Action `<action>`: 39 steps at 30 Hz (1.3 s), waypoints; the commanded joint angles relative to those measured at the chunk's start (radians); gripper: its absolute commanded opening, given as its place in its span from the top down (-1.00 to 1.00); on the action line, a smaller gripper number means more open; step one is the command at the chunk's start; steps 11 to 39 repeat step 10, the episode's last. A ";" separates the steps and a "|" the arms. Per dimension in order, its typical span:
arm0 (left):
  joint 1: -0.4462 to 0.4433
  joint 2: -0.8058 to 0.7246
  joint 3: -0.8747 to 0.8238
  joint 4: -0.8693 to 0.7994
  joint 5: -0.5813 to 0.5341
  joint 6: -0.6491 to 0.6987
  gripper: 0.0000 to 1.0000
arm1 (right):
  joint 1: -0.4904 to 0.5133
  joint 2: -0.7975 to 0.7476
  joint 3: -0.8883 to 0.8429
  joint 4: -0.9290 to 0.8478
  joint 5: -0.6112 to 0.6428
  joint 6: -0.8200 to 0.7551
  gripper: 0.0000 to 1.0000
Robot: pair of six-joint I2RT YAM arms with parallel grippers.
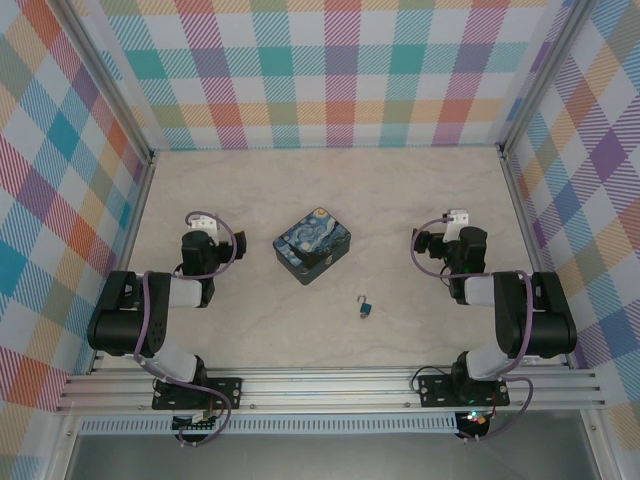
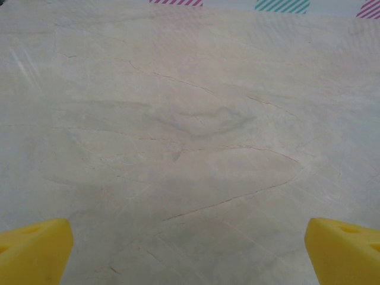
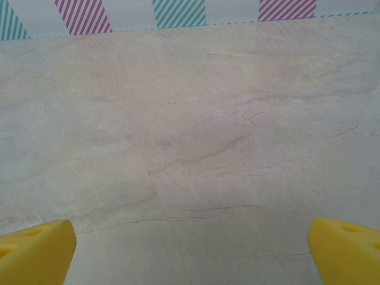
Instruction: Unlock the padlock with the key
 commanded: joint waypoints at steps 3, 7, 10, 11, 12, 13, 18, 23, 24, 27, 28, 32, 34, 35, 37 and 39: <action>0.003 0.000 0.001 -0.002 0.018 -0.016 -1.00 | -0.009 0.003 0.004 0.005 -0.014 0.000 -0.99; 0.003 0.000 0.001 -0.002 0.016 -0.016 -1.00 | -0.007 0.003 0.005 0.004 -0.012 0.000 -0.99; 0.001 0.000 0.001 -0.003 0.016 -0.015 -1.00 | -0.007 0.003 0.005 0.006 -0.013 0.000 -0.99; 0.001 0.000 0.001 -0.003 0.016 -0.015 -1.00 | -0.007 0.003 0.005 0.006 -0.013 0.000 -0.99; 0.001 0.000 0.001 -0.003 0.016 -0.015 -1.00 | -0.007 0.003 0.005 0.006 -0.013 0.000 -0.99; 0.001 0.000 0.001 -0.003 0.016 -0.015 -1.00 | -0.007 0.003 0.005 0.006 -0.013 0.000 -0.99; 0.001 0.000 0.001 -0.003 0.016 -0.015 -1.00 | -0.007 0.003 0.005 0.006 -0.013 0.000 -0.99; 0.001 0.000 0.001 -0.003 0.016 -0.015 -1.00 | -0.007 0.003 0.005 0.006 -0.013 0.000 -0.99; 0.001 0.000 0.001 -0.003 0.016 -0.015 -1.00 | -0.007 0.003 0.005 0.006 -0.013 0.000 -0.99; 0.001 0.000 0.001 -0.003 0.016 -0.015 -1.00 | -0.007 0.003 0.005 0.006 -0.013 0.000 -0.99; 0.001 0.000 0.001 -0.003 0.016 -0.015 -1.00 | -0.007 0.003 0.005 0.006 -0.013 0.000 -0.99; 0.001 0.000 0.001 -0.003 0.016 -0.015 -1.00 | -0.007 0.003 0.005 0.006 -0.013 0.000 -0.99; 0.001 0.000 0.001 -0.003 0.016 -0.015 -1.00 | -0.007 0.003 0.005 0.006 -0.013 0.000 -0.99; 0.001 0.000 0.001 -0.003 0.016 -0.015 -1.00 | -0.007 0.003 0.005 0.006 -0.013 0.000 -0.99; 0.001 0.000 0.001 -0.003 0.016 -0.015 -1.00 | -0.007 0.003 0.005 0.006 -0.013 0.000 -0.99; 0.001 0.000 0.001 -0.003 0.016 -0.015 -1.00 | -0.007 0.003 0.005 0.006 -0.013 0.000 -0.99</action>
